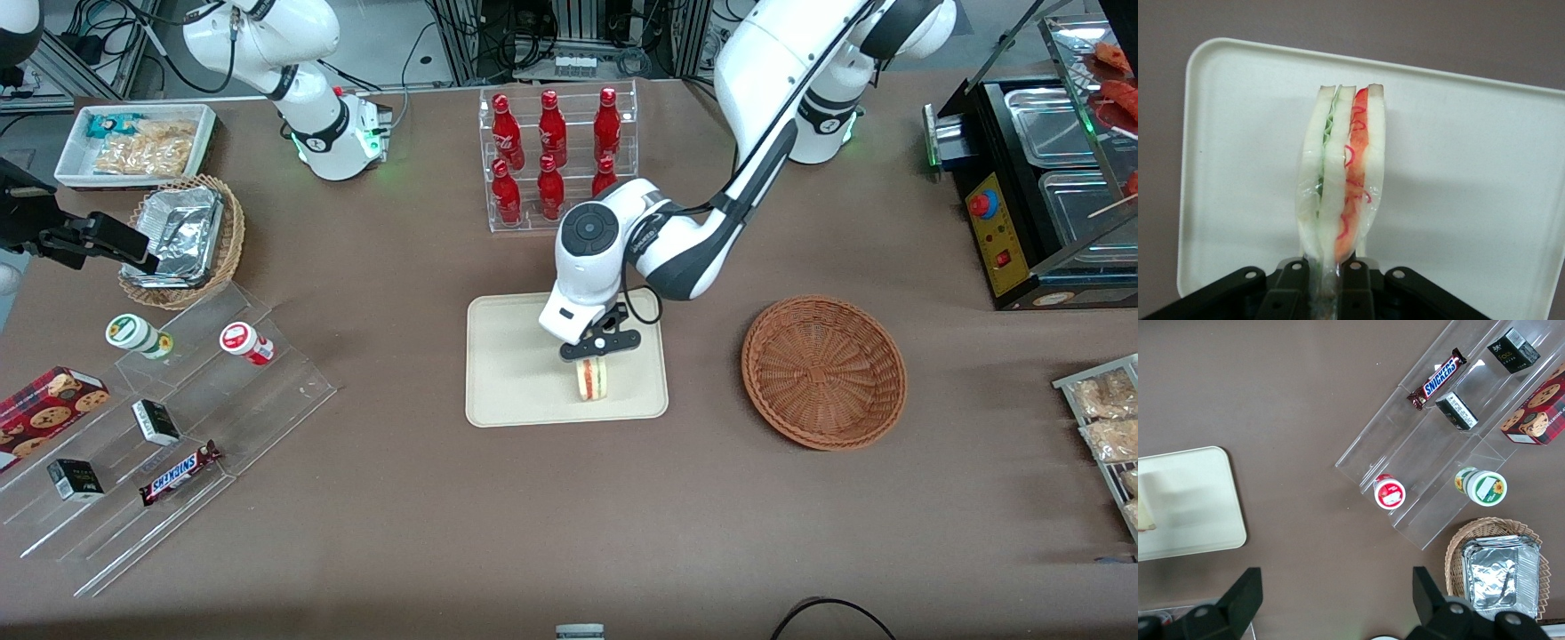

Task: Place sandwich from basket to tray
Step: 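Lower the sandwich onto the tray and open the left gripper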

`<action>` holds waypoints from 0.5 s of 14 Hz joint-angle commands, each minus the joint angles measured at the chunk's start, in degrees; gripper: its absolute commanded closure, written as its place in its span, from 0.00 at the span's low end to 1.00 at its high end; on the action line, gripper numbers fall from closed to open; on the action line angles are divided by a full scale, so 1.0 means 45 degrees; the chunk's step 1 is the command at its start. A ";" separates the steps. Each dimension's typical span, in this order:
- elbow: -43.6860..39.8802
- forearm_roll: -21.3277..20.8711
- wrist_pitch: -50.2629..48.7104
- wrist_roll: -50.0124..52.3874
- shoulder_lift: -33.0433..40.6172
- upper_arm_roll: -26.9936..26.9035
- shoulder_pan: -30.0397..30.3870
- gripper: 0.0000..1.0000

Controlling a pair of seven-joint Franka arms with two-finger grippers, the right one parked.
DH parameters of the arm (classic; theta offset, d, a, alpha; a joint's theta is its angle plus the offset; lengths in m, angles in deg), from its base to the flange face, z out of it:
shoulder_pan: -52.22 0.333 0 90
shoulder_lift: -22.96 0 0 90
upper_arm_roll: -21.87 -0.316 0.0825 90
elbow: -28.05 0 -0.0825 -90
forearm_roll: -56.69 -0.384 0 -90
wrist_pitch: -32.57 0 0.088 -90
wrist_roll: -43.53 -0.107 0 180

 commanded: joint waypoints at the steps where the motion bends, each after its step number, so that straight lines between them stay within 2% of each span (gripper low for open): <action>1: -0.0407 -0.0192 0.0118 -0.0135 -0.0420 -0.0123 -0.0366 0.90; 6: -0.0387 -0.0192 0.0372 -0.0155 -0.0635 -0.0123 -0.0678 0.87; 7: -0.0349 -0.0173 0.0372 -0.0135 -0.0635 -0.0123 -0.0718 0.83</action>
